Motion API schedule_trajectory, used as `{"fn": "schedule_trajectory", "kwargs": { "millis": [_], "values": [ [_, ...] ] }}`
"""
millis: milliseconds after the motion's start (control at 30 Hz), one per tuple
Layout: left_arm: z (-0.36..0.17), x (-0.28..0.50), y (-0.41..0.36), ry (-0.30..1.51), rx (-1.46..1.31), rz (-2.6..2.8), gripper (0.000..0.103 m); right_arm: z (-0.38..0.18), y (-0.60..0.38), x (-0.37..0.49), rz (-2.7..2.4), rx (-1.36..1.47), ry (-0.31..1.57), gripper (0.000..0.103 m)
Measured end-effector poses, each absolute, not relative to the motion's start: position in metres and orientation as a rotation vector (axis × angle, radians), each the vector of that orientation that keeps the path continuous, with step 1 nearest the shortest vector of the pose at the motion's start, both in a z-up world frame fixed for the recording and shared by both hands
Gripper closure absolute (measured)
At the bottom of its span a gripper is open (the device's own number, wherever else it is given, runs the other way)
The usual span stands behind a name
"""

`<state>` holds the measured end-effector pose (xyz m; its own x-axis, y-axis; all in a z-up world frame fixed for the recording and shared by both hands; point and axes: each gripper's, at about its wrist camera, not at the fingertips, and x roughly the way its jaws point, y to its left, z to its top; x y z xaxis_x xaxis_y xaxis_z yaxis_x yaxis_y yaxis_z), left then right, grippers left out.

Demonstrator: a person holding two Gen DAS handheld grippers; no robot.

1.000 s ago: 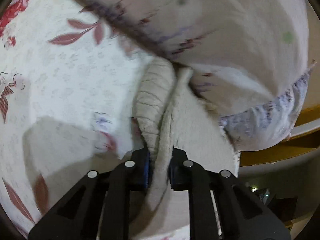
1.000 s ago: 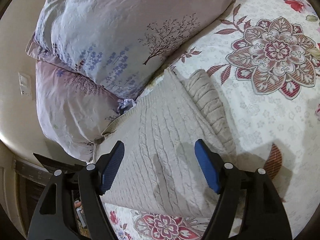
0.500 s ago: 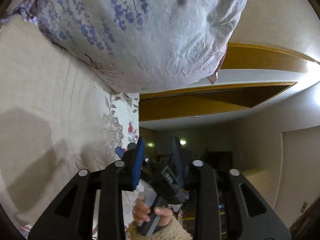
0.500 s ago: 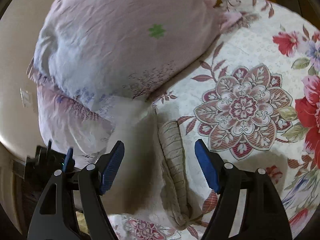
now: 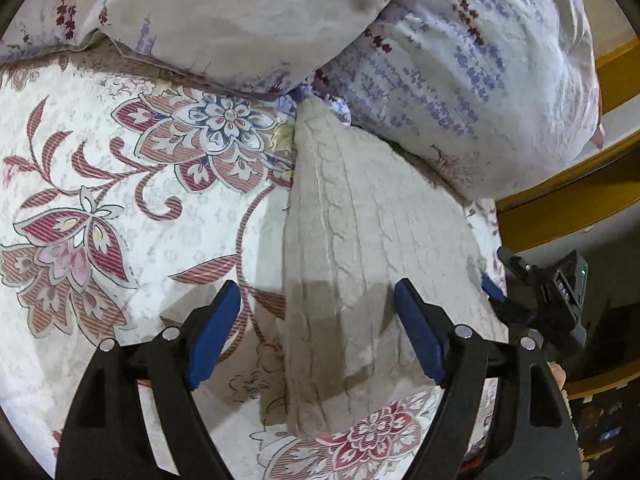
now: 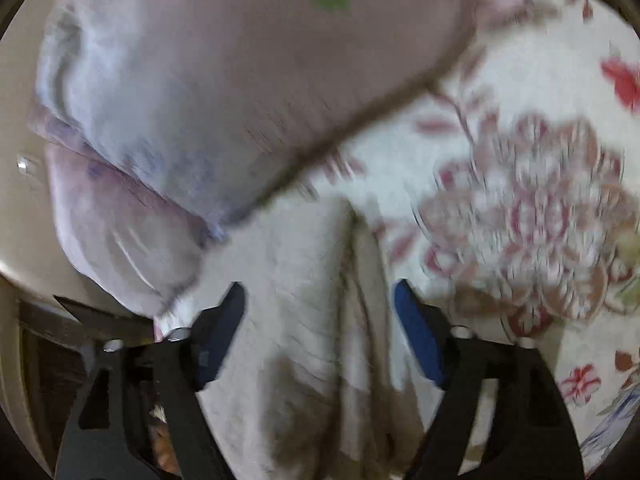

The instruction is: Fold small clothes

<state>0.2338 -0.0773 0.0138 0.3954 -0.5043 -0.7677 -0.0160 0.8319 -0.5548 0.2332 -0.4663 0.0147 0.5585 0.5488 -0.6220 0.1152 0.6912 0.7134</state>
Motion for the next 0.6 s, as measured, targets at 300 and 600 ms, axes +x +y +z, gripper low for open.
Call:
{"fn": "schedule_trajectory", "kwargs": {
  "millis": [300, 600],
  "values": [
    [0.014, 0.234, -0.084, 1.138, -0.447, -0.332, 0.018, 0.014, -0.457, 0.241, 0.158, 0.636, 1.004, 0.096],
    [-0.009, 0.257, -0.116, 1.176, -0.402, -0.366, 0.008, -0.008, -0.466, 0.225, 0.262, 0.788, 1.137, 0.016]
  ]
}}
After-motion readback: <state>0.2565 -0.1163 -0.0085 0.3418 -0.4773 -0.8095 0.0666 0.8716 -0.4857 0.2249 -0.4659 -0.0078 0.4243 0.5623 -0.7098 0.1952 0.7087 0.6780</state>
